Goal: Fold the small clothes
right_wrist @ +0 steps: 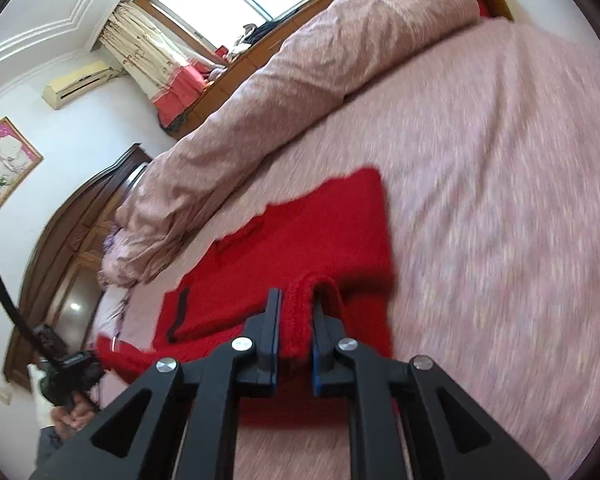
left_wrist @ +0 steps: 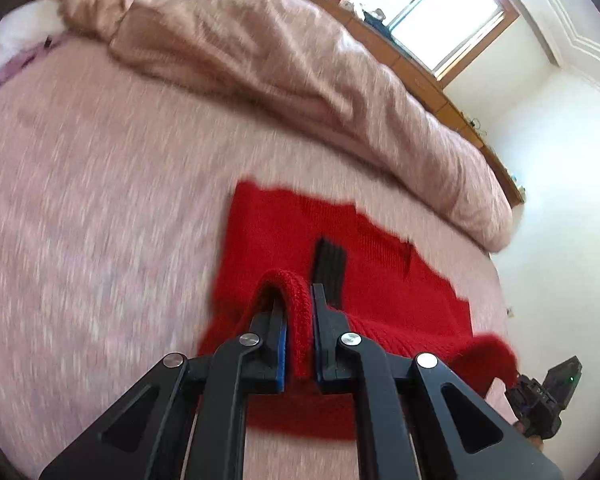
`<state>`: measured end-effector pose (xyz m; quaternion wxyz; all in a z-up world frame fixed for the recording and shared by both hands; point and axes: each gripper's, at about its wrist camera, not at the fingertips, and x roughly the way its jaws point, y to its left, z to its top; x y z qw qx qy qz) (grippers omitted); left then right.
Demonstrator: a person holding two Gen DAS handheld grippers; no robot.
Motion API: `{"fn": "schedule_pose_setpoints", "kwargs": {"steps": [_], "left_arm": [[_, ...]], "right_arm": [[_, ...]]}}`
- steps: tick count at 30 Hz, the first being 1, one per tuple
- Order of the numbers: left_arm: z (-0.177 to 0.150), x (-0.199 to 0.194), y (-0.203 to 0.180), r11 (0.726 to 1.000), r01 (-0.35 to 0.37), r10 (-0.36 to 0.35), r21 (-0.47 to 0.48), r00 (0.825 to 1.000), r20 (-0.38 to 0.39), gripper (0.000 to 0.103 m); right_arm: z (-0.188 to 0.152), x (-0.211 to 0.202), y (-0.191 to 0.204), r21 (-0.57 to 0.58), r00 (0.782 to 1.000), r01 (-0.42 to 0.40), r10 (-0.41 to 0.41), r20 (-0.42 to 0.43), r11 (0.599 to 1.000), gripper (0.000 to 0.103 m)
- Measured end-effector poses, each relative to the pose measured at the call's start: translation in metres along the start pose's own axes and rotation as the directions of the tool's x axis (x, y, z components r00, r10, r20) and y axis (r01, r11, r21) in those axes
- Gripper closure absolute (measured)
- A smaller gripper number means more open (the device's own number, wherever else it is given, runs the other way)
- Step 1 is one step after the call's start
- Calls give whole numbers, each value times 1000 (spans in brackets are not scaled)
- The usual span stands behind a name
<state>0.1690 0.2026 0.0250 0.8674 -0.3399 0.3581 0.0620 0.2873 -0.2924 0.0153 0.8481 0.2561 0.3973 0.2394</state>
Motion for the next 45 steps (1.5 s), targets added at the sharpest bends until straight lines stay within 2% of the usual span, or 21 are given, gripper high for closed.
{"fn": "schedule_pose_setpoints", "kwargs": {"steps": [3,8,11,15,19,23,25,27,29,31,33,38,42,45], "left_arm": [[25,12,-7,999,40,-40,5,999,30,100],[56,37,-18,998,11,-15,55,997,71,100],[68,52,-14,999,13,-16,47,997,74,100],[76,72,-4,1000,6,-7,27,999,46,100],[79,89,2,999,-16,15,43,1000,19,100],[81,102,-3,996,-28,26,90,999,29,100],[80,110,-6,992,-64,63,105,998,10,99],[81,116,-4,993,-75,79,91,996,-40,98],[81,116,-1,995,-57,62,78,996,-70,87],[82,111,2,996,-57,61,73,996,-58,75],[84,102,7,995,-78,80,68,996,-36,72],[87,89,31,997,-71,71,-4,996,-52,68],[78,87,48,995,-97,95,-29,992,-86,67],[70,92,52,993,-115,114,-7,987,-110,67]], "right_arm": [[23,14,-3,6,1000,16,-16,14,1000,91],[55,38,10,-71,999,43,-41,35,997,91],[73,50,22,-115,997,52,-45,67,992,91],[91,69,22,-73,994,51,-44,97,996,91],[95,90,13,14,994,38,-39,101,999,91],[92,105,8,-22,990,123,-121,79,992,91],[92,104,4,-21,990,119,-117,82,993,91],[94,106,1,-2,993,104,-104,62,995,89],[97,105,-1,29,992,112,-113,55,993,81],[99,97,-5,48,986,133,-137,98,990,63],[101,87,-12,80,982,131,-140,124,988,62],[98,80,-36,181,991,72,-91,98,981,62],[91,85,-32,110,993,106,-110,37,988,62],[84,90,-16,-31,988,151,-151,-6,988,62]]}}
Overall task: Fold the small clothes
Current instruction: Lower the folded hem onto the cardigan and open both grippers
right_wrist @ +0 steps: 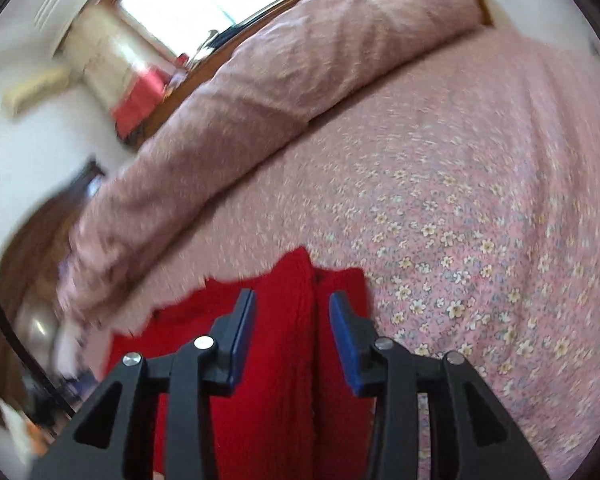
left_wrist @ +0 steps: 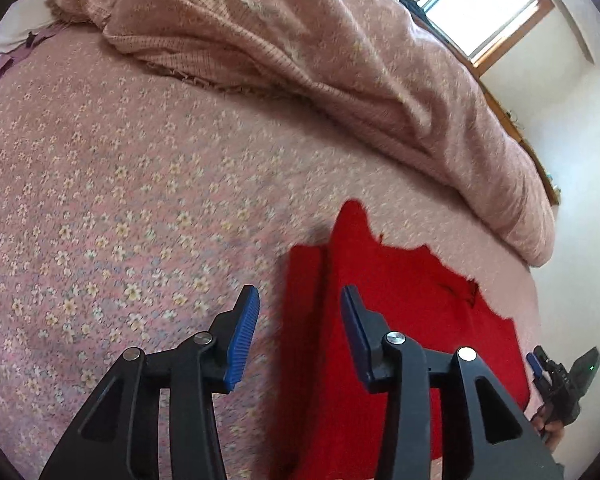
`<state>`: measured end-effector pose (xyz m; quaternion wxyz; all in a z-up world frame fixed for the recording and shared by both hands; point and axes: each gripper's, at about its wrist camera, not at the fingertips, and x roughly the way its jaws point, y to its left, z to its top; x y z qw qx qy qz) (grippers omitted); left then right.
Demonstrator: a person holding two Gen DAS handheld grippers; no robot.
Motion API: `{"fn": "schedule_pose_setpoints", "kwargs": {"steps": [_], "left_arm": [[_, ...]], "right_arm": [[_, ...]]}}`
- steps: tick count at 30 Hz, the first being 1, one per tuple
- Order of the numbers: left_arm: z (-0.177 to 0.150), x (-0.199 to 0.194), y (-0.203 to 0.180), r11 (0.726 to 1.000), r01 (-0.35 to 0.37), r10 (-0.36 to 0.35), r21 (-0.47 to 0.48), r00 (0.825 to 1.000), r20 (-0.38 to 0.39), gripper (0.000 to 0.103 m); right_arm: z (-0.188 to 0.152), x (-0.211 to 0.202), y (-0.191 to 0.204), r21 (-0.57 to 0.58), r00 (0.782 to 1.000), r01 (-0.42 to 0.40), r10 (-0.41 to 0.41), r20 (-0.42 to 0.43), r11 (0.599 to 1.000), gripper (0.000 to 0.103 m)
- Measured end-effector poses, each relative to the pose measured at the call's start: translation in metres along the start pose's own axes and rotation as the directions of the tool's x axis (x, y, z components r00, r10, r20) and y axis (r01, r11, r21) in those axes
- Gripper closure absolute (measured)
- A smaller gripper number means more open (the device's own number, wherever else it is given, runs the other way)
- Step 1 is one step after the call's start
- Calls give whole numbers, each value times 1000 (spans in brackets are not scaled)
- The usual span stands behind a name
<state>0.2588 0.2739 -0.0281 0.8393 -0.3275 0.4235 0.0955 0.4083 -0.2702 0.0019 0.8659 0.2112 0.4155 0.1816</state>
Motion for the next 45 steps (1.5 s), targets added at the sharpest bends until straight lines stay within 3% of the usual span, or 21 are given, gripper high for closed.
{"fn": "schedule_pose_setpoints", "kwargs": {"steps": [6,16,21,23,26,27,28,29,31,37,40,45], "left_arm": [[-4,1,-15,999,18,-18,48,1000,0,67],[-11,28,-45,990,-11,21,139,997,-69,67],[-15,38,-54,986,-24,36,164,997,-69,67],[-16,38,-55,986,-23,32,168,998,-55,68],[-18,38,-57,981,-45,52,188,998,-32,86],[-18,38,-57,979,-54,60,195,998,-27,93],[-18,37,-56,978,-53,58,200,998,-21,94],[-18,37,-58,979,-50,54,199,998,-13,95],[-18,35,-56,981,-42,45,192,999,-8,98],[-13,22,-41,992,2,-3,128,1000,6,99],[-11,17,-34,993,-2,-1,122,1000,19,99],[-13,22,-28,991,-36,35,132,999,4,98]], "right_arm": [[-12,6,31,-235,996,80,-89,-28,969,62],[-8,15,17,-198,993,98,-110,-50,975,62],[-11,25,21,-233,992,93,-110,-63,968,62],[-13,31,27,-279,986,130,-153,-62,951,62],[-16,42,34,-335,978,170,-201,-62,927,63],[-16,45,35,-344,976,176,-210,-62,922,67],[-16,47,35,-351,974,183,-217,-60,918,80],[-15,48,36,-354,973,192,-225,-55,915,89],[-13,47,38,-353,973,196,-227,-48,915,90],[-4,32,55,-401,980,197,-191,55,895,91],[2,28,59,-386,982,191,-170,88,903,91],[3,38,58,-400,968,247,-206,143,882,91]]}}
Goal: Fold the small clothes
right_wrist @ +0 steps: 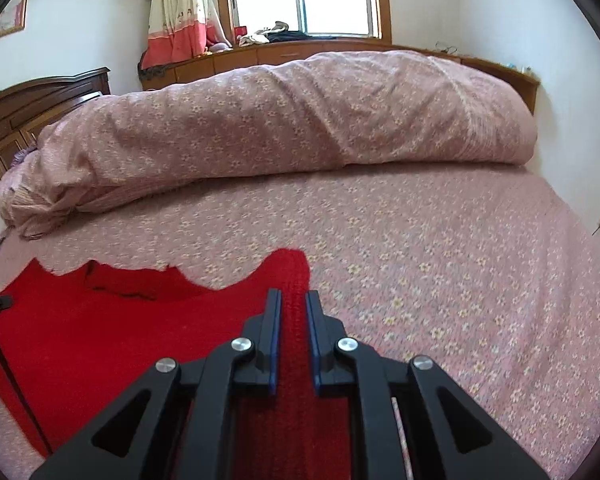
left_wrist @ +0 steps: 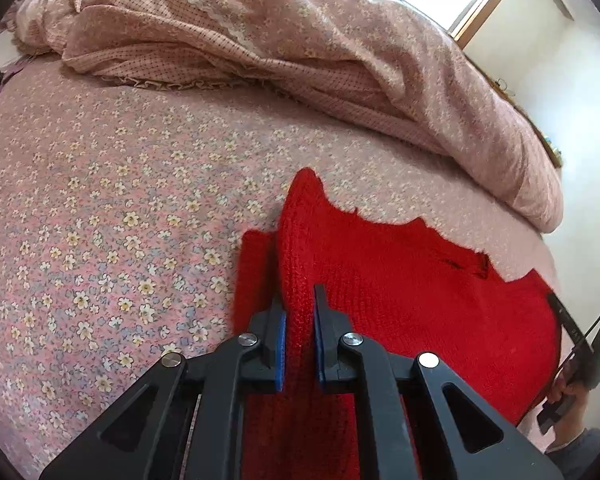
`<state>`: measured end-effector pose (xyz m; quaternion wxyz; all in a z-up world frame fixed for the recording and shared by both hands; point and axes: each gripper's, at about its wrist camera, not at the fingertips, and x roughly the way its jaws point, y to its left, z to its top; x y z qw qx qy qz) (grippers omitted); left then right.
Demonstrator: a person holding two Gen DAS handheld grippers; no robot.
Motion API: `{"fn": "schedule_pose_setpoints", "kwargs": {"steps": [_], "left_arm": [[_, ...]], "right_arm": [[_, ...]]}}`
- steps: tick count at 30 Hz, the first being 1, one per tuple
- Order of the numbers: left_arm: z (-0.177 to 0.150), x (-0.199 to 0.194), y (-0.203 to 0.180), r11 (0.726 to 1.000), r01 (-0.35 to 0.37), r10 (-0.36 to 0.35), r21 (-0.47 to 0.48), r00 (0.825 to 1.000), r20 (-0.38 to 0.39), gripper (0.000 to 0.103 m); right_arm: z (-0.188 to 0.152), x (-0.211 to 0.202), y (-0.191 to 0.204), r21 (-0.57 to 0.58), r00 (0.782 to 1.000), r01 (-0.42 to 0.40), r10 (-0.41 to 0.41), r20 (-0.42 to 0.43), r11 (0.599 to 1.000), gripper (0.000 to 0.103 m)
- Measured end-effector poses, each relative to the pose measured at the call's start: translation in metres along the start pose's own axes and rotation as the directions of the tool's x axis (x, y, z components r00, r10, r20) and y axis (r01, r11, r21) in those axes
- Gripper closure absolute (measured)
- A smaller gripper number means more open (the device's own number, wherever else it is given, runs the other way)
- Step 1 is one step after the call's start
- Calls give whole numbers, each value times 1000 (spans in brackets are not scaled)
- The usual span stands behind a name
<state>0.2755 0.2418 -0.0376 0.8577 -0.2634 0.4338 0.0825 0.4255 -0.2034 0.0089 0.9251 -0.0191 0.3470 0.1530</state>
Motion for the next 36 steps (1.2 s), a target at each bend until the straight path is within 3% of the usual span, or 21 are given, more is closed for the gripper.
{"fn": "schedule_pose_setpoints", "kwargs": {"steps": [6,8,10,15,17,20,22,24,27,30,32,36], "left_arm": [[-6,6,-5,1000,-24,25,20,999,-28,96],[-7,-2,-4,1000,-17,17,5,999,-32,95],[-11,-13,-2,1000,-11,11,-6,999,-36,93],[-23,-37,7,1000,-9,8,-12,999,-42,79],[-28,-38,13,1000,-16,15,-15,998,-67,76],[-37,-40,15,1000,15,-15,-6,996,-87,75],[-42,-43,10,1000,10,-8,21,996,-94,72],[-47,-47,5,999,8,-3,50,995,-99,65],[-58,-49,3,997,62,-55,40,988,-142,49],[-69,-44,10,988,142,-150,-56,971,-187,41],[-72,-39,14,983,157,-173,-95,963,-205,39],[-68,-21,16,977,160,-191,-144,952,-239,34]], "right_arm": [[-13,27,-3,6,990,28,-27,-135,1000,85],[-16,20,-7,23,992,18,-15,-122,1000,71],[-14,4,-15,50,997,15,-11,-81,999,42],[-15,-42,-50,234,992,-122,125,-1,965,32],[-23,-50,-63,317,978,-199,209,1,927,28],[-46,-50,-75,447,916,-344,399,-32,826,26],[-61,-51,-77,493,891,-364,450,-63,790,18],[-72,-55,-75,482,897,-338,431,-94,808,14],[-86,-60,-71,443,898,-316,415,-145,839,9],[-101,-55,-72,457,865,-350,469,-178,818,7],[-111,-50,-73,471,840,-376,508,-190,798,6],[-114,-49,-69,469,830,-407,532,-168,784,2]]}}
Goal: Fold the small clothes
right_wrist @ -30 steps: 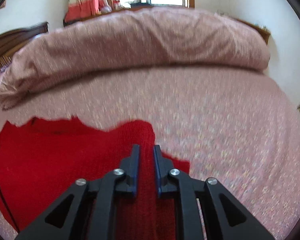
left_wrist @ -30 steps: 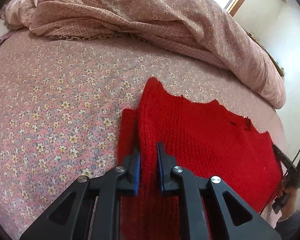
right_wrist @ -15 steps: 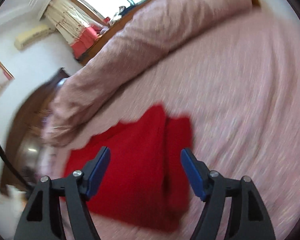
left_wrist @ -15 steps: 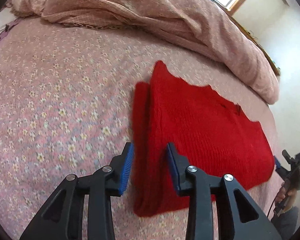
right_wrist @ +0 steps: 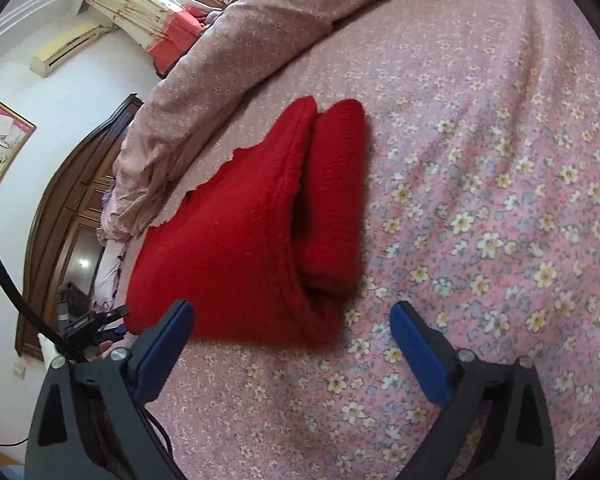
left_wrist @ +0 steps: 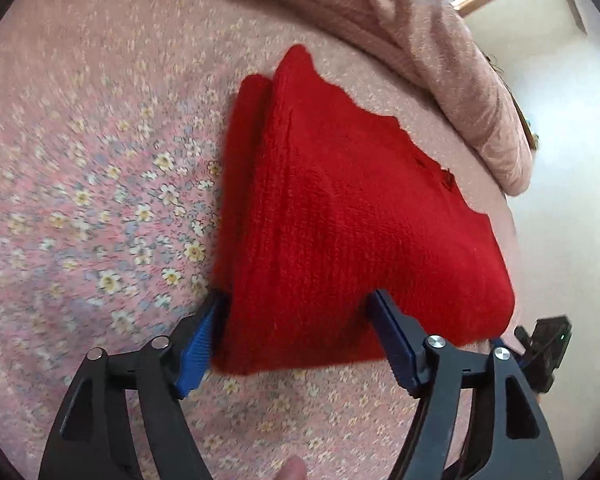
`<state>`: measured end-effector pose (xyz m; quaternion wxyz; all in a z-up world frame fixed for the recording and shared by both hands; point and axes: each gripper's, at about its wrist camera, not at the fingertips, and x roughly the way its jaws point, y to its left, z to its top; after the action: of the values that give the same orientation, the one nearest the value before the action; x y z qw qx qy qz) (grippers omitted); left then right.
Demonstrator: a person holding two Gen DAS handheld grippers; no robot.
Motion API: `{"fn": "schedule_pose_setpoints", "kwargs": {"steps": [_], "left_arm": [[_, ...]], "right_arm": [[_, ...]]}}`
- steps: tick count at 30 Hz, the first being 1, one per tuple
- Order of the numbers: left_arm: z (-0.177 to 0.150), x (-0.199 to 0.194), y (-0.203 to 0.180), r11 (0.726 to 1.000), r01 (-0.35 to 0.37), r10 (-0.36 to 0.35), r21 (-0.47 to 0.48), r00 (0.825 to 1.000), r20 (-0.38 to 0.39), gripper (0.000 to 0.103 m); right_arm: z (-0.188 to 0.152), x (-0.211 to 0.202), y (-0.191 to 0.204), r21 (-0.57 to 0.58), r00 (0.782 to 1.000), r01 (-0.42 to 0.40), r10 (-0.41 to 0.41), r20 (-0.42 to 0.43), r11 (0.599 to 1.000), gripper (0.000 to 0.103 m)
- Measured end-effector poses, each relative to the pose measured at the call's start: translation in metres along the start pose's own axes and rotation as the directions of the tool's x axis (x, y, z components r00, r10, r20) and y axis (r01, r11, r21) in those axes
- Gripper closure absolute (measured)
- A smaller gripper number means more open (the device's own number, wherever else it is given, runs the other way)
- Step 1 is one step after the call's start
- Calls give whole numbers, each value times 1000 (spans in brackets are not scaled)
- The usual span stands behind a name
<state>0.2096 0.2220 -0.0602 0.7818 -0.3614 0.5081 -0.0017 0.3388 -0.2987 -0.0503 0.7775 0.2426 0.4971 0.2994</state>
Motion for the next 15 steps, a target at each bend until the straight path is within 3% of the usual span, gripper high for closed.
{"fn": "schedule_pose_setpoints", "kwargs": {"steps": [3,11,15], "left_arm": [[10,8,0,999,31,-31,-41,1000,7,28],[34,19,10,987,110,-103,-115,993,63,28],[29,18,21,970,164,-156,-177,986,60,28]], "right_arm": [[8,9,2,27,1000,-21,21,0,999,2],[30,33,3,80,994,-94,90,56,992,1],[33,31,-4,124,989,-137,129,74,983,1]]}}
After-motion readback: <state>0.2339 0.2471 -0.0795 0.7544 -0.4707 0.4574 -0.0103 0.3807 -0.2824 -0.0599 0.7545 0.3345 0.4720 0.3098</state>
